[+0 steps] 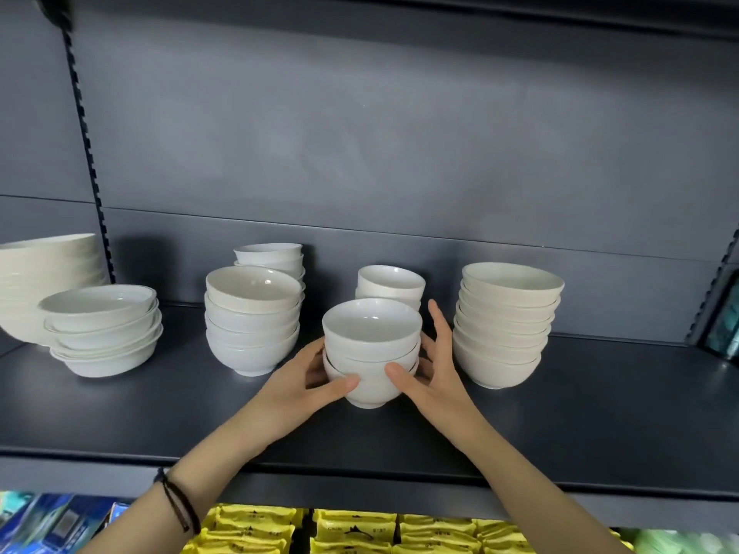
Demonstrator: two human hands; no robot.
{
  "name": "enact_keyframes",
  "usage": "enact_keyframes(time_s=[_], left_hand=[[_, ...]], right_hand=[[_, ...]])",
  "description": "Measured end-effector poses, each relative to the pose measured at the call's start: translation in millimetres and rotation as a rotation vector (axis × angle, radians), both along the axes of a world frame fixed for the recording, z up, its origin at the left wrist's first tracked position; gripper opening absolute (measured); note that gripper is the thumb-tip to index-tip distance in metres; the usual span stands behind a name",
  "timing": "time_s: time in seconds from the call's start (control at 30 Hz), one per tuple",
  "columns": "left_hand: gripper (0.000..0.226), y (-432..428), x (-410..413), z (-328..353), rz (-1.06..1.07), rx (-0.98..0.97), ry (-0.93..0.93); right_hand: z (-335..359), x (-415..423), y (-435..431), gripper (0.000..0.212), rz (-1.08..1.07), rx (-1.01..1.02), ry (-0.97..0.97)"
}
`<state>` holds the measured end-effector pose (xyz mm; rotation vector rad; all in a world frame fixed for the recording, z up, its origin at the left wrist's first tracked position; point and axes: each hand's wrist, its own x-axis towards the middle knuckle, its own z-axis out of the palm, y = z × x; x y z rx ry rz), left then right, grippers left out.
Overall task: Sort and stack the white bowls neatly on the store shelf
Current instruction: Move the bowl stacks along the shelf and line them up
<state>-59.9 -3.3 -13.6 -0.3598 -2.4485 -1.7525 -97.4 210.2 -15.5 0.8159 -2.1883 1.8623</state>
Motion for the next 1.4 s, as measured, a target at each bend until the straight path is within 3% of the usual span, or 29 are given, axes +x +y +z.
enact_keyframes(time_s=[0.07, 0.17, 0.3, 0.37, 0.47, 0.63, 0.83, 1.03, 1.17, 1.27, 1.33, 1.4], left_hand=[[0.025, -17.0, 11.6, -2.8, 0.282, -0.016, 0.147], [0.016, -47.3, 20.5, -0.2, 0.722, 0.066, 0.397], [0.09, -72.7, -3.3, 2.9, 0.858, -0.042, 0.457], [0.116, -73.0, -14.7, 4.7, 0.845, -0.069, 0.452], [0.123, -73.0, -25.8, 7.3, 0.741, -0.04, 0.421], [0.104, -76.3, -34.4, 10.4, 0.61, 0.06, 0.468], [0.082, -76.3, -34.6, 16.9, 0.601, 0.182, 0.416], [0.079, -80.7, -31.7, 26.7, 0.596, 0.212, 0.313], [0.062, -90.3, -26.8, 40.1, 0.597, 0.013, 0.316], [0.031, -102.8, -26.3, 51.6, 0.528, -0.185, 0.268], [0.019, -113.8, -23.4, 59.0, 0.429, -0.229, 0.221], [0.023, -121.2, -17.8, 65.3, 0.355, -0.194, 0.199]], right_hand=[[-0.9, -1.4, -0.1, 0.091, 0.019, 0.043, 0.029], [-2.3, -3.9, -1.2, 0.086, 0.005, 0.037, 0.019], [-4.1, -5.4, -6.7, 0.083, -0.024, 0.029, 0.014], [-4.3, -6.1, -9.1, 0.084, -0.033, 0.034, 0.014], [-3.7, -6.6, -11.2, 0.083, -0.032, 0.045, 0.013], [-6.2, -8.1, -12.0, 0.081, -0.032, 0.029, 0.02], [-7.5, -9.6, -13.1, 0.083, -0.032, 0.026, 0.022], [-7.1, -8.2, -14.1, 0.082, -0.035, 0.023, 0.023], [-8.5, -10.3, -13.3, 0.083, -0.04, 0.034, 0.03], [-7.5, -10.2, -14.1, 0.083, -0.046, 0.038, 0.031], [-6.8, -9.5, -14.9, 0.083, -0.048, 0.037, 0.029], [-5.9, -8.0, -14.9, 0.083, -0.046, 0.034, 0.026]])
